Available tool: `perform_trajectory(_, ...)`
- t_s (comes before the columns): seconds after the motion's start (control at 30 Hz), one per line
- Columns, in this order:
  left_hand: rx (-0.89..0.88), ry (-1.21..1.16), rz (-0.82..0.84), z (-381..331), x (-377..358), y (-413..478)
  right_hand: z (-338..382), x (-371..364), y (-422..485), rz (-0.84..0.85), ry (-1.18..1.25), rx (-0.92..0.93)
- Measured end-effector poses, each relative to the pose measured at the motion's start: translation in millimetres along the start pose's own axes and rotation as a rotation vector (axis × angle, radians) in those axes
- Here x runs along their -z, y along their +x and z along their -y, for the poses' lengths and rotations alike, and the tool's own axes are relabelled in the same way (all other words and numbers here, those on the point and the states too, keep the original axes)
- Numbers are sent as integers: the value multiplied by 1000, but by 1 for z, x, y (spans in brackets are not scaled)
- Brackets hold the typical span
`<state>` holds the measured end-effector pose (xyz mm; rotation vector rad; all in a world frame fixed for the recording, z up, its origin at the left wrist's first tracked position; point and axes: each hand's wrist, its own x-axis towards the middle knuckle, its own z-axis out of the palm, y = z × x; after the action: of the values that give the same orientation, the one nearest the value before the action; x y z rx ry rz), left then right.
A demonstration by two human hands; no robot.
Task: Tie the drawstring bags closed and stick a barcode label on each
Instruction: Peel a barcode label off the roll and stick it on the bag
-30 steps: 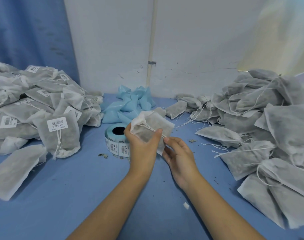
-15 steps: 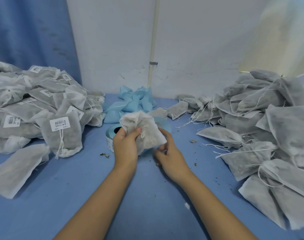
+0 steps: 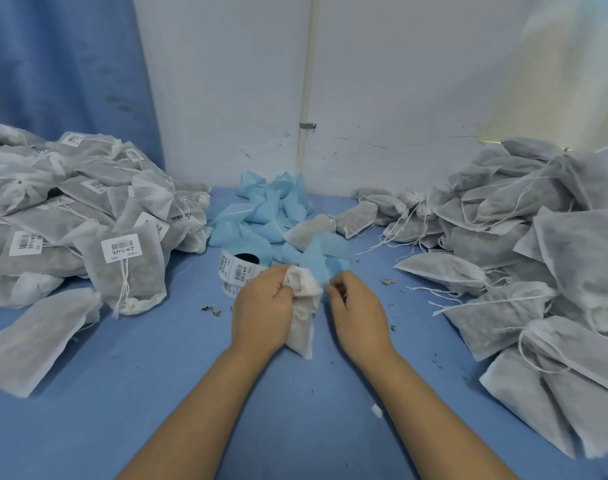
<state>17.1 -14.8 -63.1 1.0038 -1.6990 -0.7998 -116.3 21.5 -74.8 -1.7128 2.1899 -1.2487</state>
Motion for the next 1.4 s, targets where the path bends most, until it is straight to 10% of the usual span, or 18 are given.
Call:
perform_trajectory(0.33,-178,383,36,4,-2,-1,-10,9,3,-129,-130,-69)
perform_trajectory(0.8,-78,-162,227,3,-5,-3,-1,4,-3,-158,494,-152)
perform_trajectory(1.4,-99,-249,210,7,-9,-1,-5,6,2,-86,861,-244)
